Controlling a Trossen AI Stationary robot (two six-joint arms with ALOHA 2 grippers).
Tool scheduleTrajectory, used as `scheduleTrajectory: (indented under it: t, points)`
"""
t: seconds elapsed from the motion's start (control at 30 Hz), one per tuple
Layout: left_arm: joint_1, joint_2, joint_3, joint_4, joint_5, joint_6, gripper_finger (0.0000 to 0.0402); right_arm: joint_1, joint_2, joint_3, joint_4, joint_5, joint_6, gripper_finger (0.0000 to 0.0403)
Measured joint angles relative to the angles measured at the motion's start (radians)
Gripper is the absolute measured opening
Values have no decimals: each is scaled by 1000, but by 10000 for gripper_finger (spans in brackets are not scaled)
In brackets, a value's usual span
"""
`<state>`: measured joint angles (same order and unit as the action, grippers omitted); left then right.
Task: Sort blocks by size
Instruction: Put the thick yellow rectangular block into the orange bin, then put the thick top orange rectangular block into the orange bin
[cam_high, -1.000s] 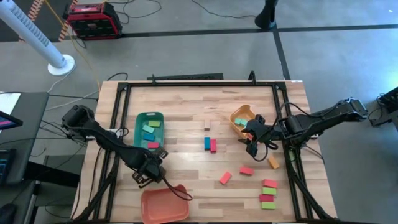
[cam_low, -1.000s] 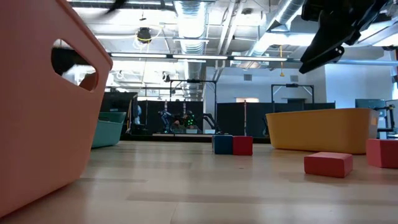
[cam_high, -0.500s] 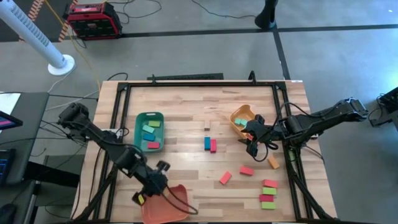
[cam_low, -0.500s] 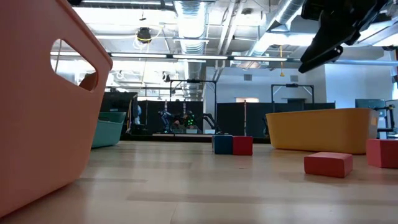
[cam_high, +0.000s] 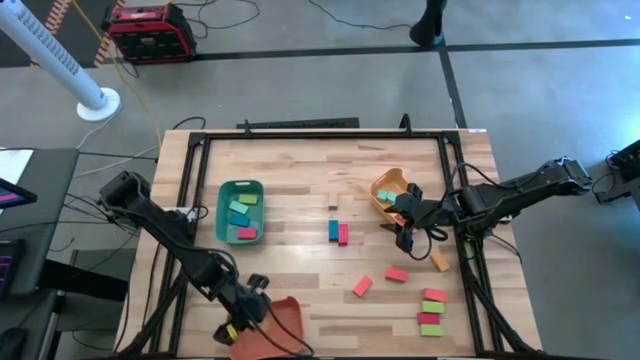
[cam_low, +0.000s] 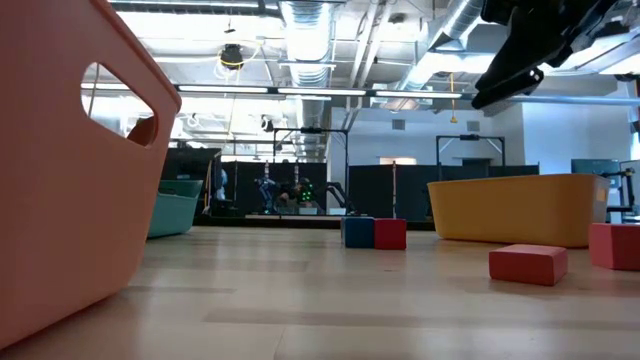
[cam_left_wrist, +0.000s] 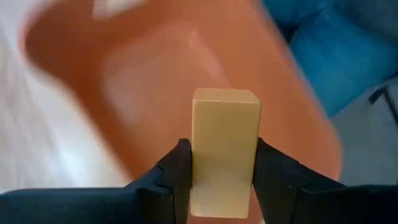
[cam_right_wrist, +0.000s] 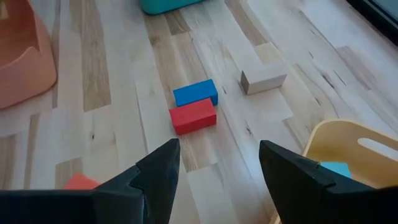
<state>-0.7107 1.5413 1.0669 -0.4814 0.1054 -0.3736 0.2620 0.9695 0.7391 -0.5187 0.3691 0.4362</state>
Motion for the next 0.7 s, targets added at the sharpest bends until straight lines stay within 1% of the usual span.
scheduleTrajectory:
  t: [0.2,0.33,0.47,0.57,0.7]
  points:
    - [-2,48,-1,18,-6,-15,164,0,0,0,7,0,0,249]
    - [4,45,0,24,-21,-13,181,0,0,0,7,0,0,249]
    - [18,17,10,-8,-34,26,187,1,0,0,7,0,0,249]
    - [40,-16,47,-108,-121,105,187,10,0,0,6,0,0,249]
    - [91,-76,100,-177,-321,284,188,27,0,0,6,-1,0,249]
